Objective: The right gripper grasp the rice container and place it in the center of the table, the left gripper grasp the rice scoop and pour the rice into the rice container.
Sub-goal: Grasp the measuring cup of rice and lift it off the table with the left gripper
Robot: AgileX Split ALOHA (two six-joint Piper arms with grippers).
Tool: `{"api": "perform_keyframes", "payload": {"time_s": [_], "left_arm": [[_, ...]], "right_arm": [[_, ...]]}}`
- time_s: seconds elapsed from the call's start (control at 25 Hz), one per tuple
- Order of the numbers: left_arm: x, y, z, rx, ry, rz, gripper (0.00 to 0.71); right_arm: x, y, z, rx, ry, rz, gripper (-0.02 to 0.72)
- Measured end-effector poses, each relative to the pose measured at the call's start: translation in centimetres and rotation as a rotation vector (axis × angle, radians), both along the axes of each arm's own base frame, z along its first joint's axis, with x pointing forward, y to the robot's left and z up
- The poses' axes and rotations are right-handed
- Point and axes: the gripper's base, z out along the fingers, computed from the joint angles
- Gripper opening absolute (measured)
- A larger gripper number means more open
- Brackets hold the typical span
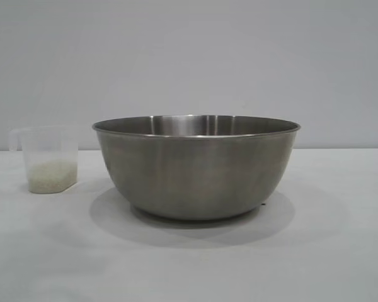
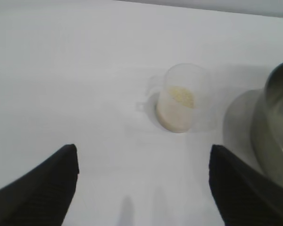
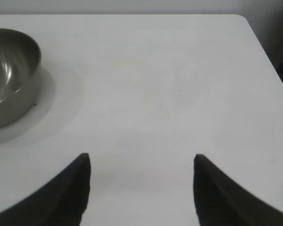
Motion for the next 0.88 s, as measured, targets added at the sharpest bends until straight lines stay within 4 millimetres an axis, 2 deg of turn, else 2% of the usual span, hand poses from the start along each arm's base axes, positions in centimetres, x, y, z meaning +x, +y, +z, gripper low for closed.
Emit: {"api": "perform_keyframes", "payload": {"time_s": [0.04, 0.08, 0.28, 0.56, 0.72, 0.88], "left_arm": [[-0.3, 0.2, -0.6, 0.006, -0.011, 0.011, 0.507], [-0.5, 0.3, -1.0, 0.012, -0.031, 0.024, 0.44], [-1.3, 0.8, -2.1, 0.075, -0.129, 0.033, 0.267], [-1.9, 0.0, -2.3, 0.163, -0.257, -0.101, 0.272], [-1.6, -0.2, -3.1, 0.167, -0.224, -0.136, 0.272], [-0.8, -0.4, -4.3, 0.085, -0.168, -0.112, 0.272]], "right_arm": [[0.0, 0.0, 0.0, 0.0, 0.0, 0.0, 0.442], [0.0, 0.0, 0.0, 0.0, 0.0, 0.0, 0.442], [0.0, 0.0, 0.0, 0.0, 0.0, 0.0, 0.442], [0.0, 0.0, 0.0, 0.0, 0.0, 0.0, 0.442], [0.0, 0.0, 0.0, 0.0, 0.0, 0.0, 0.442], [0.0, 0.0, 0.0, 0.0, 0.0, 0.0, 0.442]]}}
